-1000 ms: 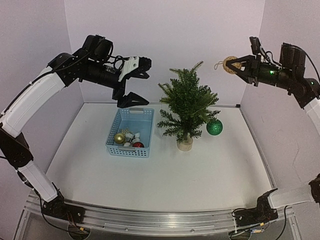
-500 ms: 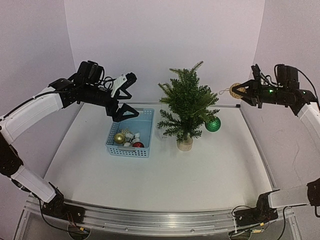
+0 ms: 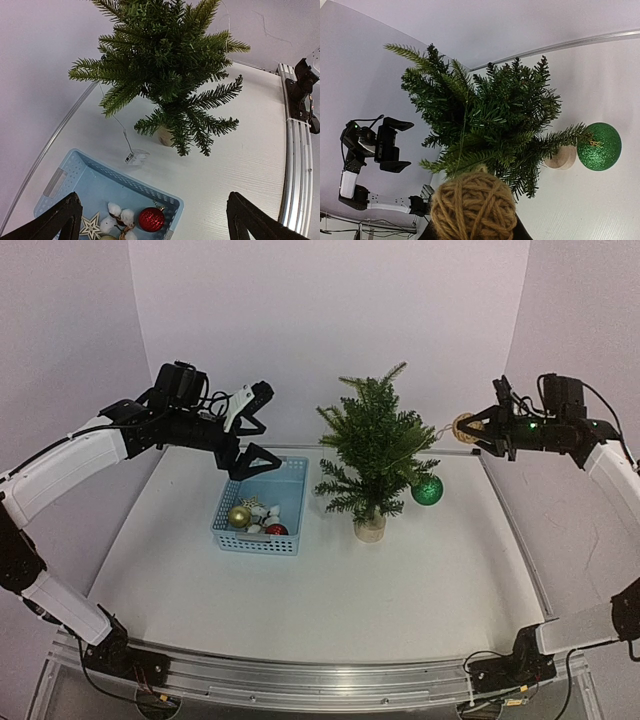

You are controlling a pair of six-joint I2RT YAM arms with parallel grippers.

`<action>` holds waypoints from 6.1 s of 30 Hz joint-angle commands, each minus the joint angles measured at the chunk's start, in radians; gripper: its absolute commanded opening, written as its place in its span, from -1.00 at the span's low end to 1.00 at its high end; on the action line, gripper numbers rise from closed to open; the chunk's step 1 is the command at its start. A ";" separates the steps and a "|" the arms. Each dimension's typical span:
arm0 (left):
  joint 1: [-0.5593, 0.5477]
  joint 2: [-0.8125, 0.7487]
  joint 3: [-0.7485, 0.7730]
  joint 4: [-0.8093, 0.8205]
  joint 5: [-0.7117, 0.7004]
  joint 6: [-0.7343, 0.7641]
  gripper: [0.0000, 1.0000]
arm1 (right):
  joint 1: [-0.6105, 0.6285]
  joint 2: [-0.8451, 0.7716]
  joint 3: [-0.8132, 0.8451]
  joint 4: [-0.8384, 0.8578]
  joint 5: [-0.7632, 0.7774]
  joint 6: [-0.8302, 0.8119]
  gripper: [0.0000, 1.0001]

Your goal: Decorate the small christmas tree

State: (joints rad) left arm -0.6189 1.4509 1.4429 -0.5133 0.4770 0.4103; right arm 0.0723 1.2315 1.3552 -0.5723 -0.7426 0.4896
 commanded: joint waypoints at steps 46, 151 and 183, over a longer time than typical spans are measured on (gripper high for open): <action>-0.001 -0.027 -0.004 0.036 0.012 0.059 0.99 | -0.045 0.050 -0.140 0.063 -0.119 -0.014 -1.00; -0.257 0.498 0.770 0.153 0.147 0.072 0.38 | 0.009 0.022 0.114 -0.054 -0.001 -0.219 -1.00; -0.520 0.819 0.959 0.481 -0.528 0.236 -0.25 | 0.005 -0.032 0.088 -0.027 0.013 -0.186 -1.00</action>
State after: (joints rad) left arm -1.1274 2.3035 2.3634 -0.0286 -0.0253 0.6326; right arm 0.0792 1.2450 1.4467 -0.6240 -0.6953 0.3183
